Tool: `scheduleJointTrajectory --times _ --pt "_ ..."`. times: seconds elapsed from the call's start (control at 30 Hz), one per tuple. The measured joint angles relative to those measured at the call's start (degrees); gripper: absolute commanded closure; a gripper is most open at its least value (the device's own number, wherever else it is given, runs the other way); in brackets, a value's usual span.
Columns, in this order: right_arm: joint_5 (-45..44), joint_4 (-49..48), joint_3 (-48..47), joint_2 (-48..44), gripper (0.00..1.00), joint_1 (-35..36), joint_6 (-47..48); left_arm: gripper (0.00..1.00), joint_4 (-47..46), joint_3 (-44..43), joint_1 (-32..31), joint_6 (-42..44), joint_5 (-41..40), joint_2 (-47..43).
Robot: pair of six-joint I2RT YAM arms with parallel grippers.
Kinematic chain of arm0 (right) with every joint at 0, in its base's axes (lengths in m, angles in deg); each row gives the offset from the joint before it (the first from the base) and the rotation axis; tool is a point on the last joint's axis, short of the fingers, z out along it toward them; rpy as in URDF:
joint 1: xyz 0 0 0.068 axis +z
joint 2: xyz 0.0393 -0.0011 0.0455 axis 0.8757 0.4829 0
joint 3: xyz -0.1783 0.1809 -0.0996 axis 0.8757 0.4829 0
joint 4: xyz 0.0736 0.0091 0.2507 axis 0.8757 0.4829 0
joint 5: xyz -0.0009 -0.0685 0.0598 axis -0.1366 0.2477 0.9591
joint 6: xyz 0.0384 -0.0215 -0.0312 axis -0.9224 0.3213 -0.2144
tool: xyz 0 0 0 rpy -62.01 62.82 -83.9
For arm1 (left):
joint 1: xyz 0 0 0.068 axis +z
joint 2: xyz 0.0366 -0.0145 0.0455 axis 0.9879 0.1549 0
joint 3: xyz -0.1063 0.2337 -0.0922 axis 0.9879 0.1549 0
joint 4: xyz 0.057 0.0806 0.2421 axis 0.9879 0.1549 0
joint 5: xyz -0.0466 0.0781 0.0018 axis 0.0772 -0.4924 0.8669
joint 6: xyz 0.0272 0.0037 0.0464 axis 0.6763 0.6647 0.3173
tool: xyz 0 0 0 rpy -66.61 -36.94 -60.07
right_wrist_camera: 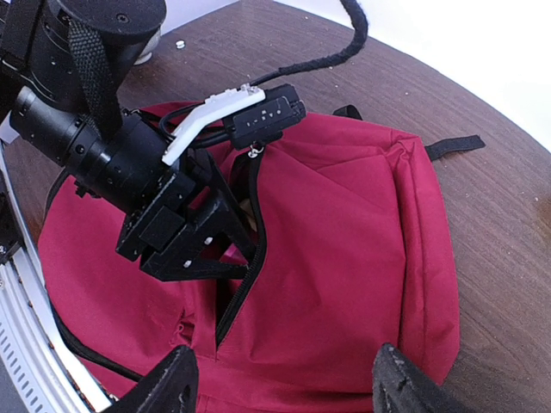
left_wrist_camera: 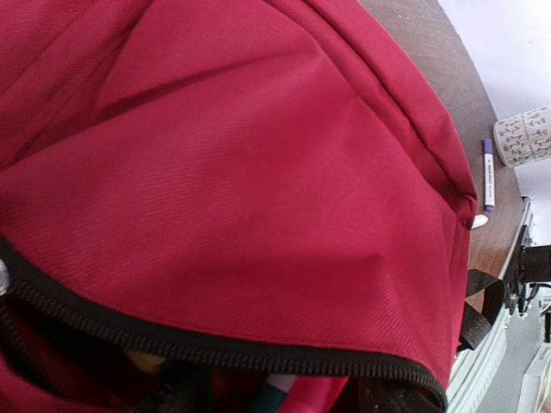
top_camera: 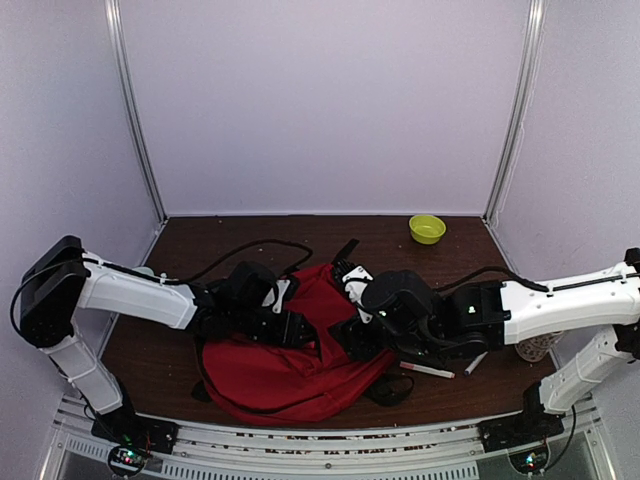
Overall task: Pack the student bag
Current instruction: Place the glue stick in the lower front pocket of the bag, then pick up the pen from the center of the board.
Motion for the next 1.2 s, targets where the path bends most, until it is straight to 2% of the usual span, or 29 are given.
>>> scheduleJointTrajectory --times 0.4,0.7,0.87,0.97,1.13,1.2 --pt "-0.7 0.1 0.0 -0.7 0.30 0.0 -0.2 0.40 9.4 0.3 0.0 3.8 -10.4 -11.9" --pt "-7.7 4.5 0.0 -1.3 0.27 -0.2 -5.3 0.39 16.0 4.3 0.0 6.3 -17.2 -22.4" --pt "-11.7 9.9 0.0 -2.3 0.25 -1.1 -11.8 0.33 18.6 5.6 0.0 7.6 -20.7 -27.0" --pt "-13.2 14.3 -0.1 -2.4 0.24 -2.5 -16.7 0.24 19.8 6.3 0.0 8.1 -22.5 -29.7" --pt "-14.1 21.1 0.3 -2.5 0.23 -6.4 -24.7 0.15 21.4 7.2 0.0 8.7 -25.1 -32.5" --pt "-13.8 22.9 1.6 -3.0 0.19 -8.5 -27.5 0.13 22.1 7.5 0.0 8.9 -26.0 -33.4"
